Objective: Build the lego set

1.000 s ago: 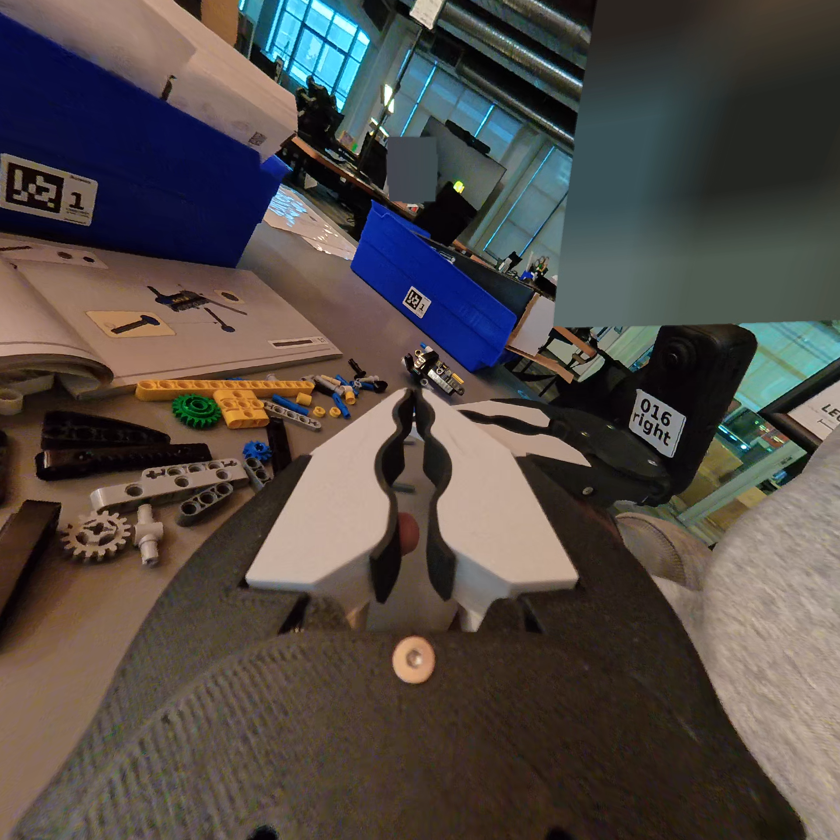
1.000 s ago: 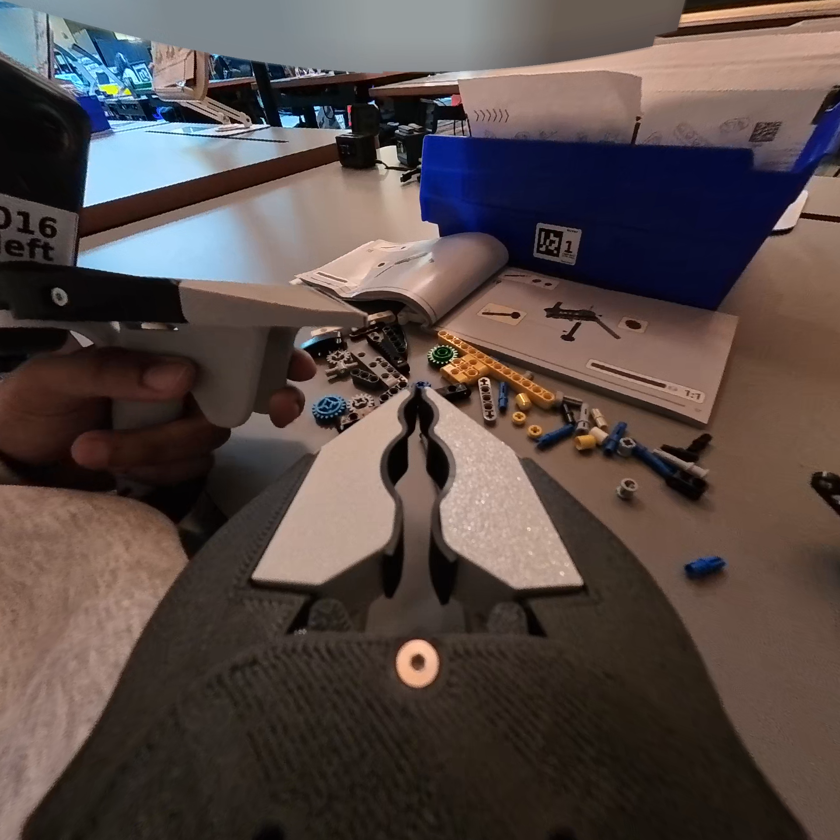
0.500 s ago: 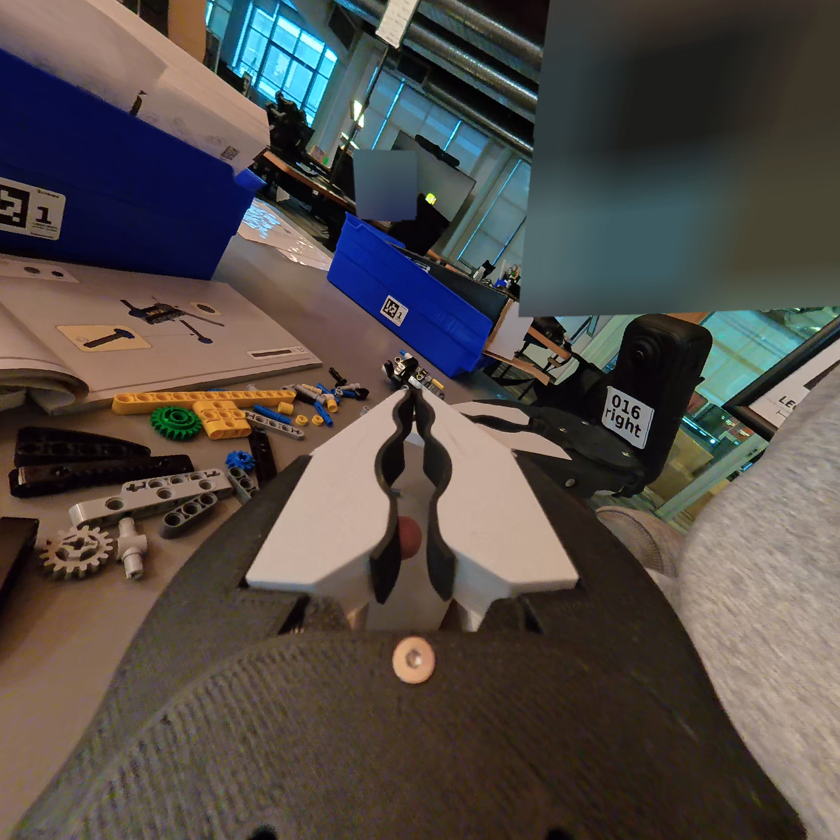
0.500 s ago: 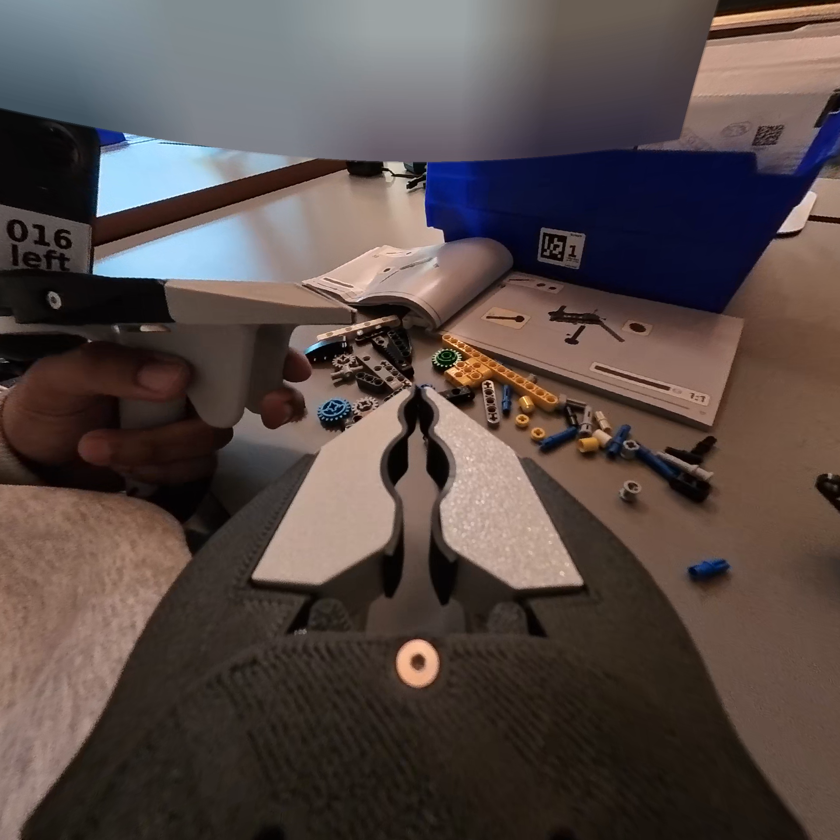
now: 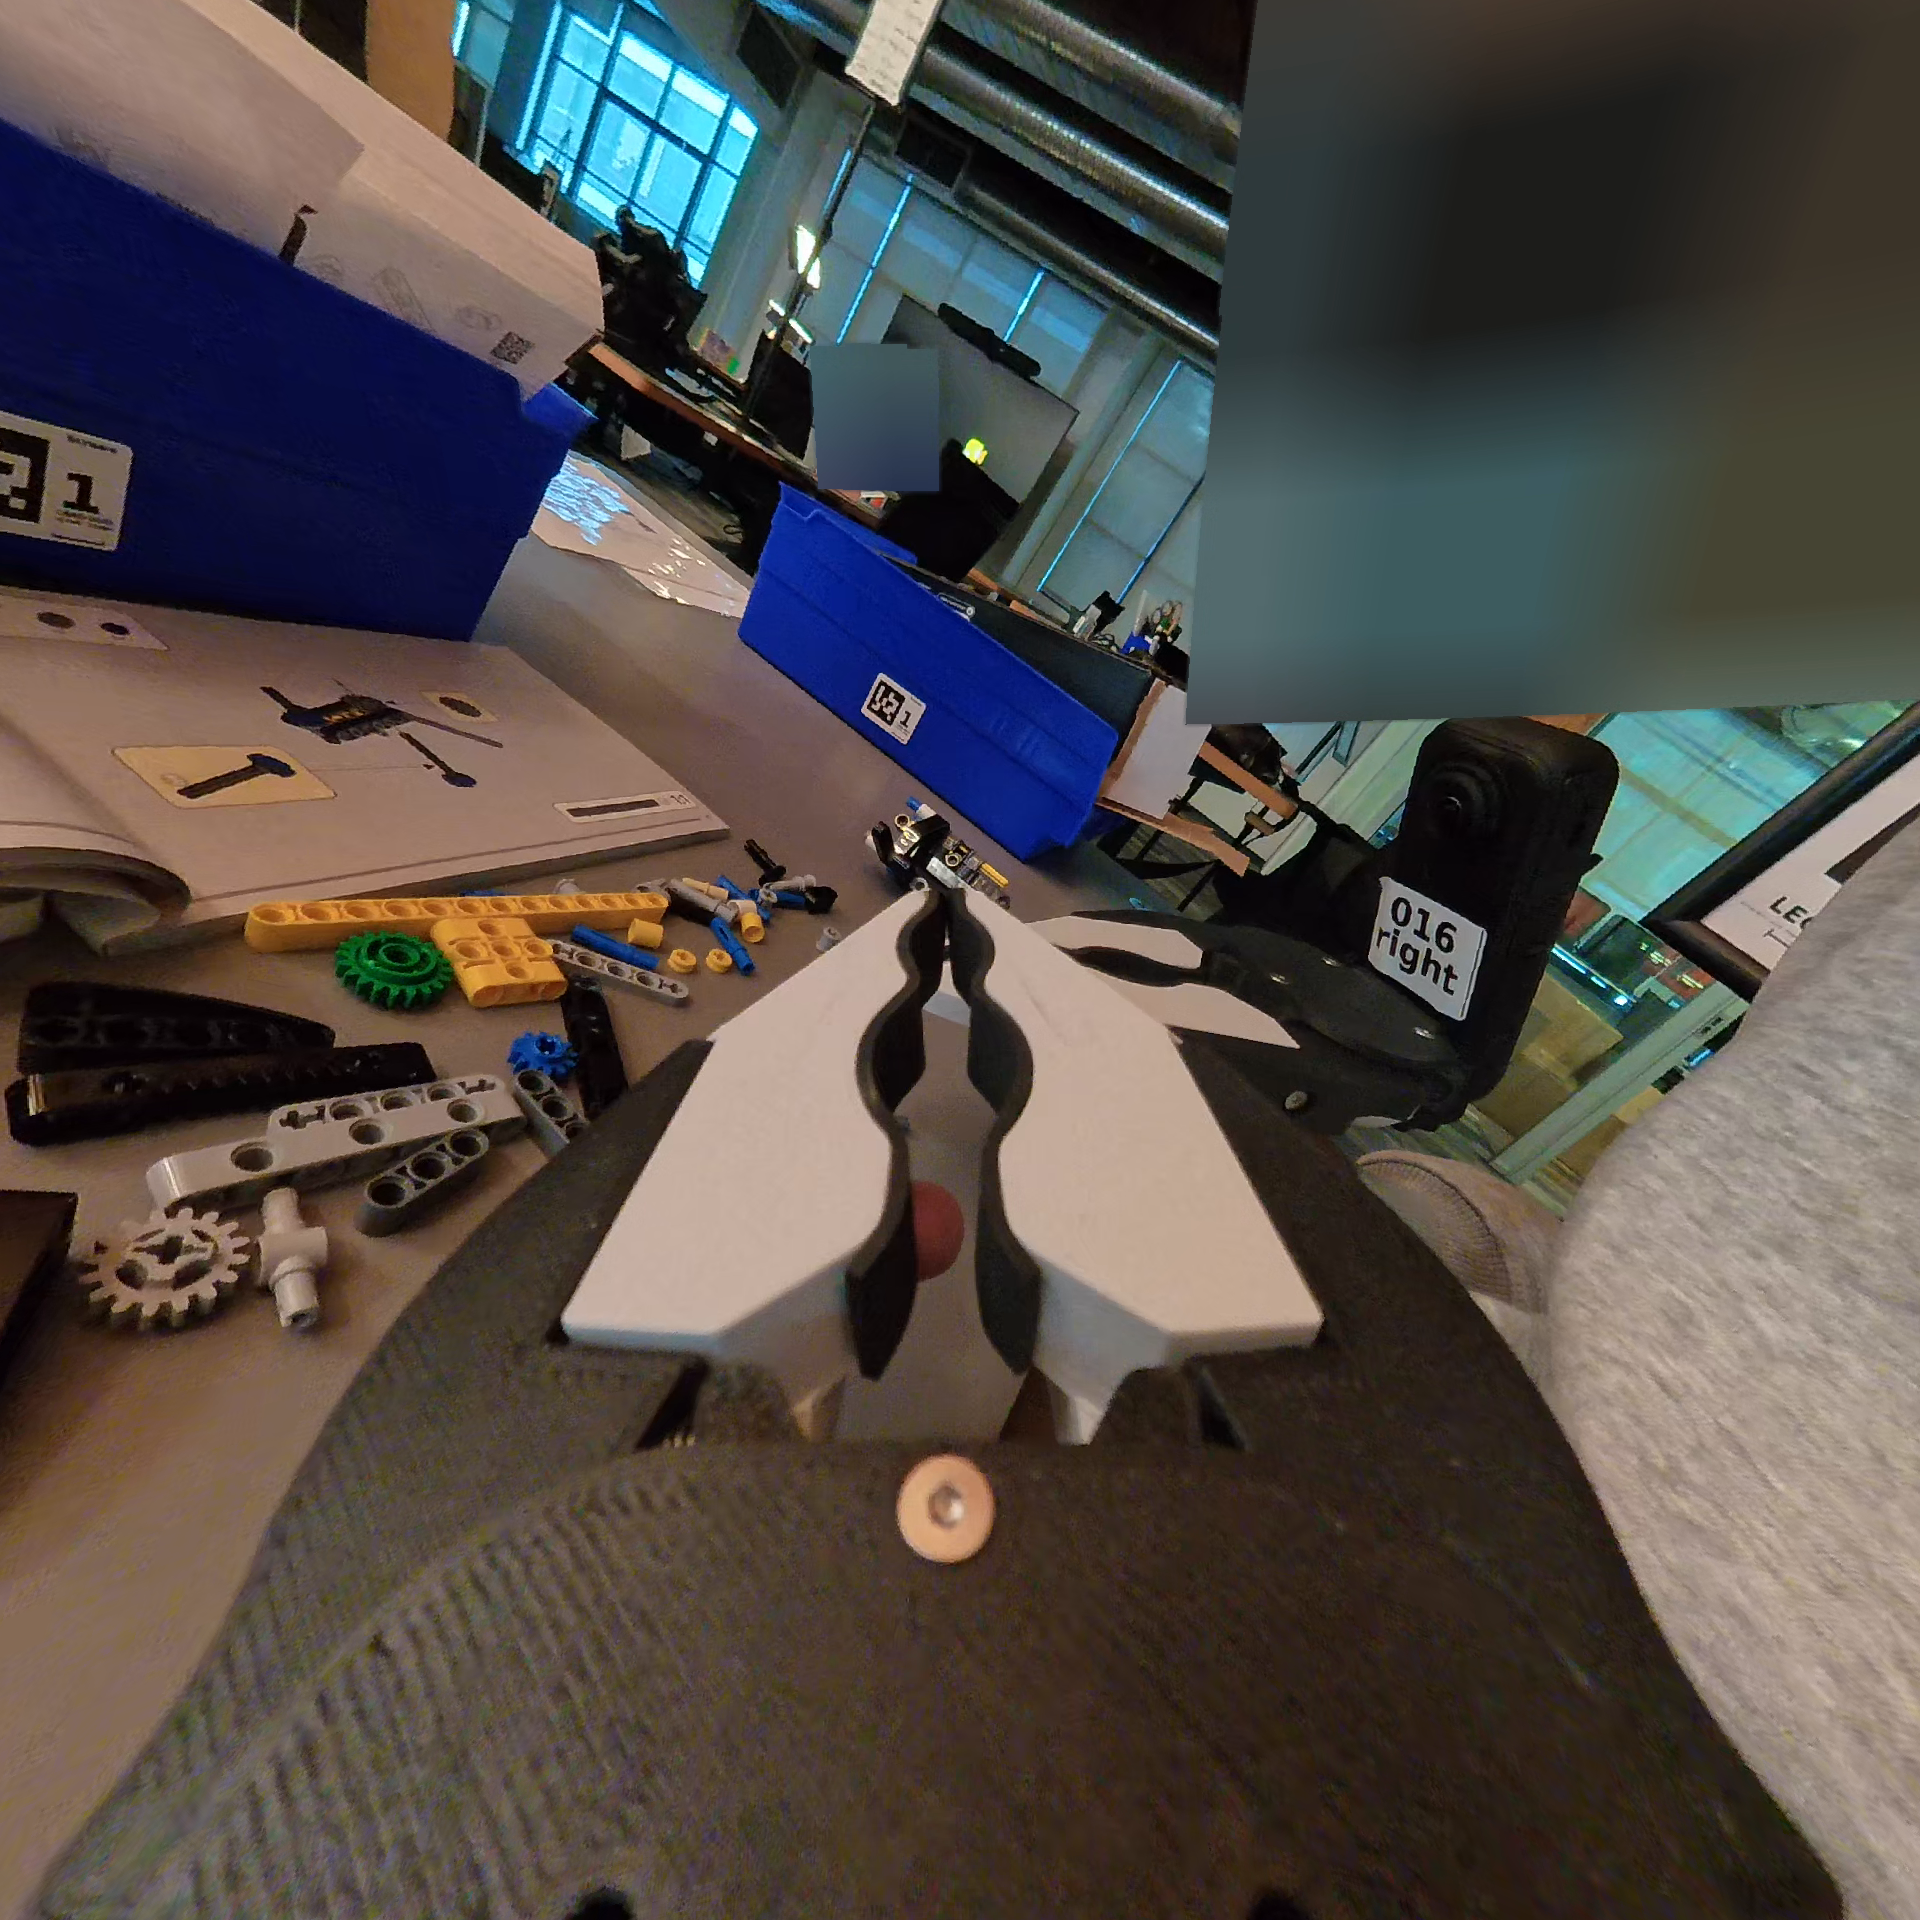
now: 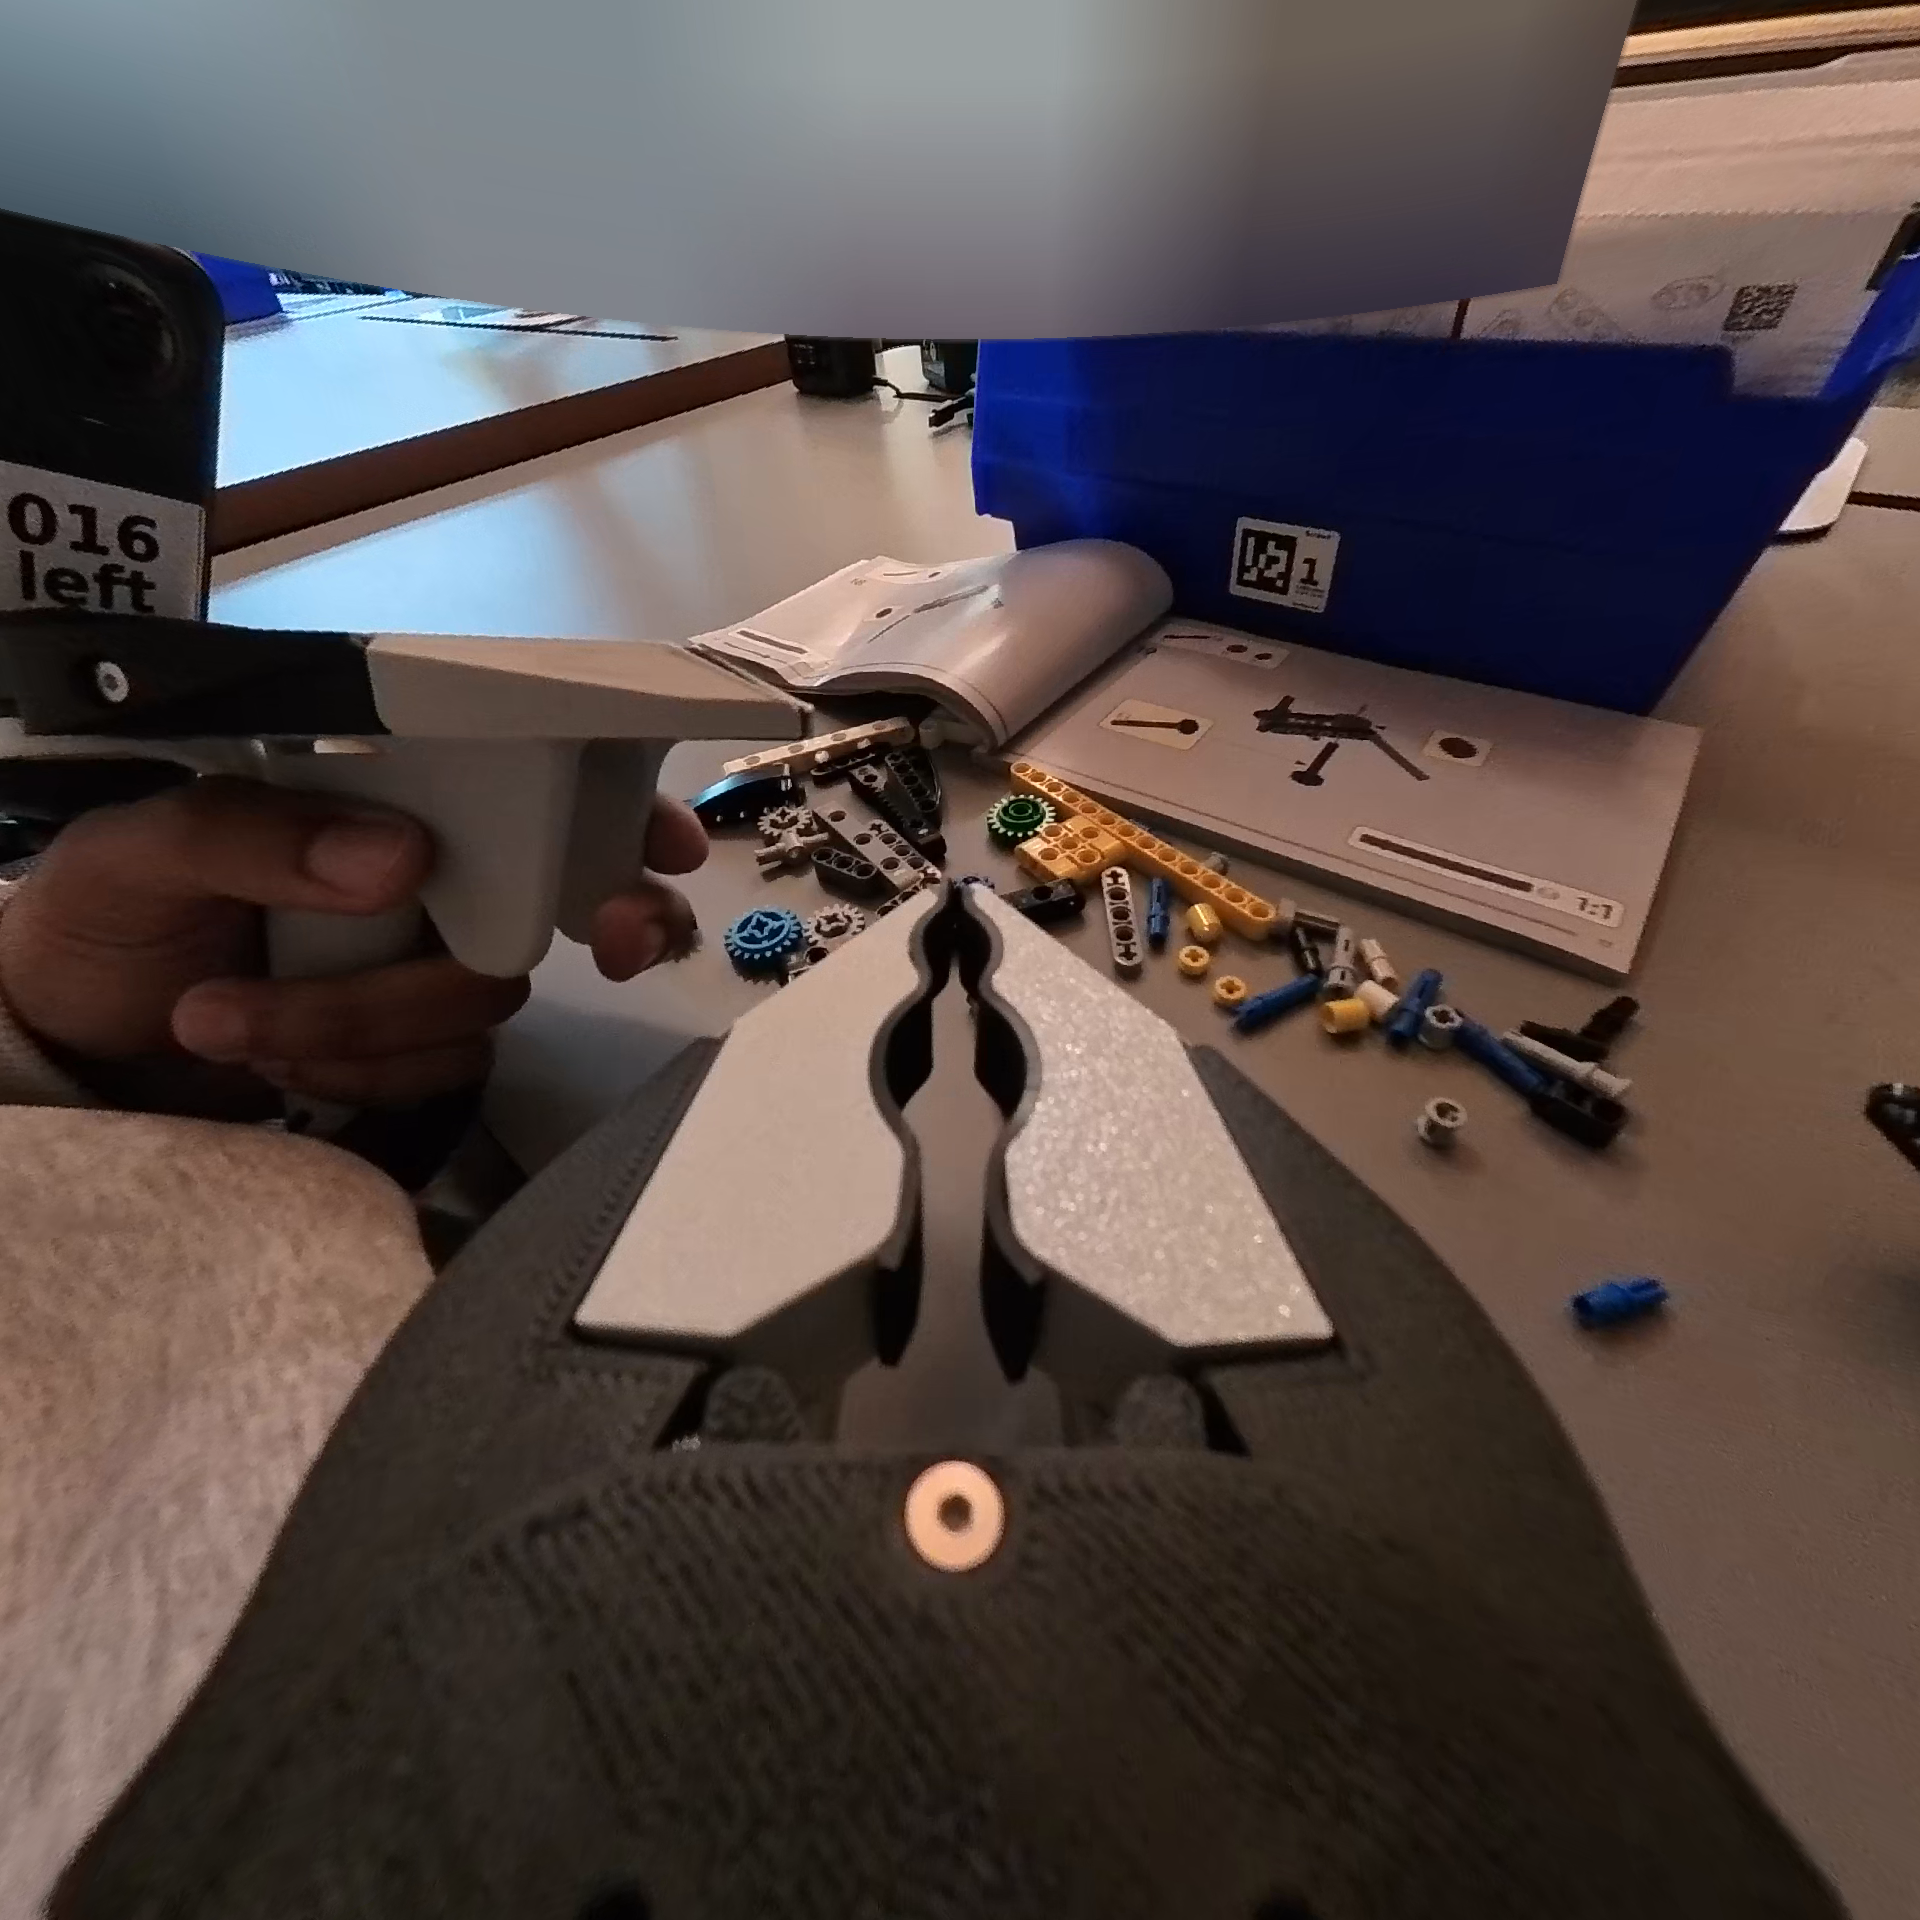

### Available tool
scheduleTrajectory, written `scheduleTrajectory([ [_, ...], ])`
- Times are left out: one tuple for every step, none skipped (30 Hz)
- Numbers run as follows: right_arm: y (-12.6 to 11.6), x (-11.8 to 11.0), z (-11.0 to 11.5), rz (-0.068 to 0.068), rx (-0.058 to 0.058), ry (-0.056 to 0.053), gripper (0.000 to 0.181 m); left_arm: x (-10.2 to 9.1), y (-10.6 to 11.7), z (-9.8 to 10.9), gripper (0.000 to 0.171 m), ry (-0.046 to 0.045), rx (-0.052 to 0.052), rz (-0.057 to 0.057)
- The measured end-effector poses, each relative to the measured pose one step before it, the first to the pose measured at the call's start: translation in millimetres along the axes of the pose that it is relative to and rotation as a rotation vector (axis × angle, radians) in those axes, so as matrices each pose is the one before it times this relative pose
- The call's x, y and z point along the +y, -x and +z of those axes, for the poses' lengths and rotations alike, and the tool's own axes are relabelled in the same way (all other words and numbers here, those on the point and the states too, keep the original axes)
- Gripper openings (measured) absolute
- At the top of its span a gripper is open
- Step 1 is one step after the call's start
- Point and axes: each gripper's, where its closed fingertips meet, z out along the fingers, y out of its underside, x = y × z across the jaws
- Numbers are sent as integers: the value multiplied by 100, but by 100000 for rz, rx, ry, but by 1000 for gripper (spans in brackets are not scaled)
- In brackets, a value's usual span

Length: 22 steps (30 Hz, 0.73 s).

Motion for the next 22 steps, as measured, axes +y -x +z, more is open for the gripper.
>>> scheduleTrajectory([
  [-9, 4, 6, -2, -4, 51, 0, 14, -26, 11, 0, 113, 216, -5],
  [-2, 5, 6, -10, 10, 49, 0, 14, -31, 6, 0, 149, 303, -20],
  [-7, 3, -1, -26, 34, 20, 0, -3, -12, -4, 0, 17, 115, -52],
  [-2, -8, 5, -18, 16, 31, 0, -4, -8, -4, 0, -96, 64, -24],
  [1, 2, 8, -10, -9, 28, 0, -7, -13, -6, 0, -58, 96, 42],
  [1, 3, -2, 13, -3, 23, 0, -8, -13, -9, 0, -4, 70, 60],
  [-8, -1, 0, 16, -2, 0, 0, 9, -12, 1, 0, 28, 53, 49],
  [2, 1, 0, -1, -17, 6, 0, 2, -5, -1, 0, 17, 59, 46],
  [-1, 4, 7, -12, 1, 44, 0, 6, -13, 2, 0, 4, 40, 17],
  [5, 1, 0, -40, 18, 0, 0, -7, 3, -2, 0, -10, 30, -16],
  [-6, -6, 3, -42, 20, -40, 0, 2, 8, 7, 0, -3, 39, -42],
  [8, 0, -8, -40, -8, -20, 0, -5, -5, -3, 0, 4, 65, -63],
  [9, 1, 0, -33, -9, 2, 0, -6, -7, -2, 0, -7, 82, -48],
  [0, -13, -1, -18, -3, -23, 0, 5, -6, 1, 0, -23, 85, 14],
  [-1, -4, -7, 2, 4, -45, 0, -6, -22, -4, 0, -28, 91, 93],
  [3, -5, -6, 19, -13, -52, 0, -1, -44, -2, 0, -28, 225, 168],
  [4, -2, 1, 18, -17, -17, 0, 5, -59, -20, 0, -57, 380, 253],
  [3, -2, 1, 9, -14, -14, 0, 14, -126, -7, 0, 99, 800, 329],
  [1, -4, -7, 10, -3, -44, 0, 91, -235, 0, 0, 495, 1565, 447],
  [2, -5, -6, 26, -5, -53, 0, 91, -232, 7, 0, 663, 1552, 410],
  [-4, 9, -7, 51, -28, -12, 0, 63, -141, 16, 0, 405, 895, 353],
  [8, 0, 0, 47, -32, 0, 0, 26, -147, -19, 0, 104, 884, 508],
])
